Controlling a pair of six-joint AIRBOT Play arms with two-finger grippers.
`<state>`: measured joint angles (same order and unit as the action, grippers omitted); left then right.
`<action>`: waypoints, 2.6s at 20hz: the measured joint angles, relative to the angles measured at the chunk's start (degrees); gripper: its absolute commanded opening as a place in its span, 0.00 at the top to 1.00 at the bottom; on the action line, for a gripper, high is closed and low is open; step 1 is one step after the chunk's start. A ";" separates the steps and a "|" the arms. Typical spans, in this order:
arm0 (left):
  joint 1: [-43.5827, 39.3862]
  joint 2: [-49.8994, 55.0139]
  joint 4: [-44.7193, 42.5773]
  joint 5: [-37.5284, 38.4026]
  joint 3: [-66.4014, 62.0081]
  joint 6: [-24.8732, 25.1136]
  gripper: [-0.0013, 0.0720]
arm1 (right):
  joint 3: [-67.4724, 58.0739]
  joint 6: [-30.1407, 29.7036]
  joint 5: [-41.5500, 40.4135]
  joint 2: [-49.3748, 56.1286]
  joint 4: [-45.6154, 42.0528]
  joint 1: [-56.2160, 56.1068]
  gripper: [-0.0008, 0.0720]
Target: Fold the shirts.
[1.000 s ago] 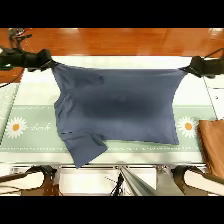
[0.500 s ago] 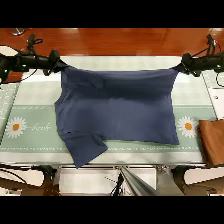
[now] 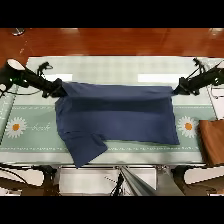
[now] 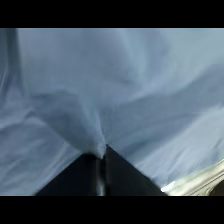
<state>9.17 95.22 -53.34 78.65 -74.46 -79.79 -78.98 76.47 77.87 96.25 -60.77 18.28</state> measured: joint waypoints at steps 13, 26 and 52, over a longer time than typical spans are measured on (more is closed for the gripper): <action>11.65 -20.55 -12.02 4.72 23.34 1.18 0.02 | 25.53 -0.81 -7.04 -25.44 -0.02 8.87 0.14; 11.30 -32.37 10.84 -8.83 56.78 14.60 0.04 | 51.19 -6.56 -12.90 -46.31 15.02 12.09 0.14; 6.91 -32.41 15.74 -14.34 58.47 17.25 0.95 | 58.66 -6.38 -8.09 -34.99 15.91 20.37 0.96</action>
<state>16.08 62.81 -37.60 64.31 -15.99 -62.54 -20.32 70.08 69.78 61.25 -44.86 38.65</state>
